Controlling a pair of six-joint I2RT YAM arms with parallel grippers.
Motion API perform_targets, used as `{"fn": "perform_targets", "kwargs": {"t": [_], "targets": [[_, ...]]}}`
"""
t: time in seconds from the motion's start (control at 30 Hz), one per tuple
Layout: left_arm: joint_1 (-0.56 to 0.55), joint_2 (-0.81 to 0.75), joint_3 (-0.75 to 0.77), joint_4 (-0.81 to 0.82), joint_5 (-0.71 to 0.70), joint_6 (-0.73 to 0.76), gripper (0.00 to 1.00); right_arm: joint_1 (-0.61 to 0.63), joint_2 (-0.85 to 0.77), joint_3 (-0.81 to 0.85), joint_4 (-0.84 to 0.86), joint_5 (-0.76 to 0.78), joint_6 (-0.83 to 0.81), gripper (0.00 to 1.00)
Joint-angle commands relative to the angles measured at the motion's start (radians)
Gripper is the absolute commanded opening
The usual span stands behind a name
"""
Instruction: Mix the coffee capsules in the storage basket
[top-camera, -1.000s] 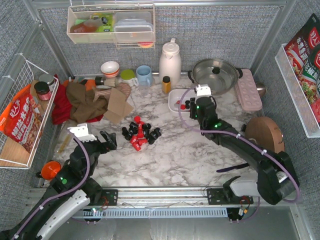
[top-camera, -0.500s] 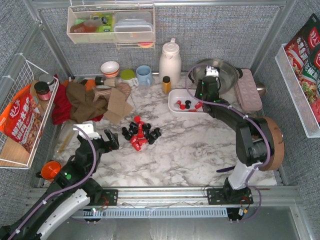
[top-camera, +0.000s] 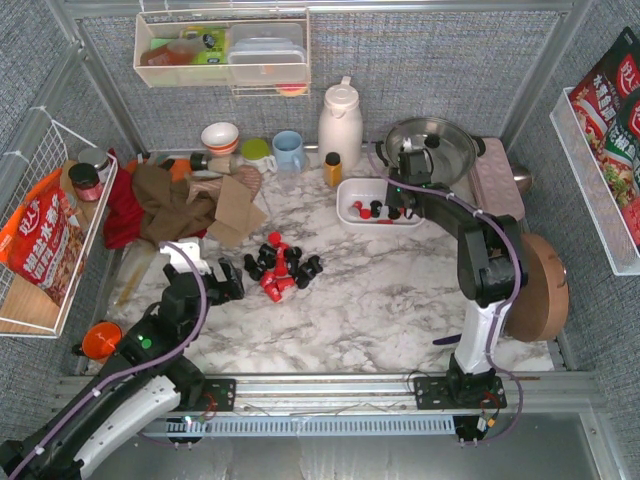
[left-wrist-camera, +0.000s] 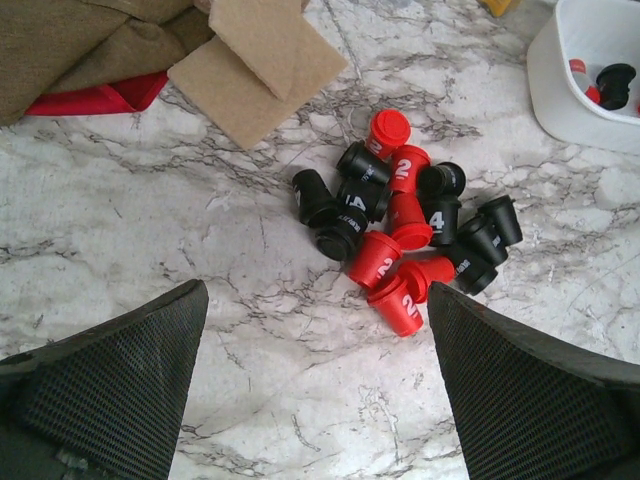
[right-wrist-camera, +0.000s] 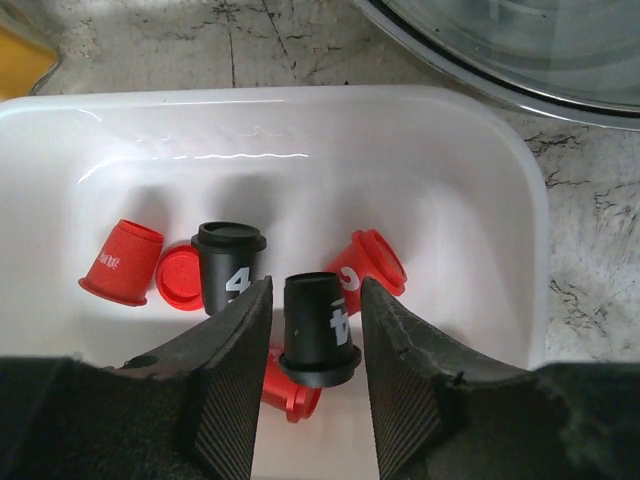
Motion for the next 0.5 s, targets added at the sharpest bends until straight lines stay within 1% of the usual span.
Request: {"fn": "perform_targets", "kwargs": {"t": [0.0,0.1,0.2,0.33,0.47], "targets": [[0.002,0.017,0.011,-0.007,0.017,0.003,0.99,0.001,0.007,0.016,-0.041,-0.027,0.012,0.47],[0.002,0.024,0.012,-0.007,0.017,0.001,0.99,0.001,-0.003,0.015,-0.059,-0.024,0.012,0.53],[0.002,0.032,0.011,-0.006,0.018,0.001,0.99,0.008,-0.058,0.004,-0.094,-0.006,0.006,0.55],[0.002,0.055,0.017,-0.009,0.015,-0.003,0.99,0.073,-0.244,-0.108,-0.075,0.064,-0.025,0.57],[0.002,0.106,0.031,-0.017,0.019,-0.021,0.99,0.199,-0.474,-0.268,-0.064,0.147,-0.071,0.58]]}}
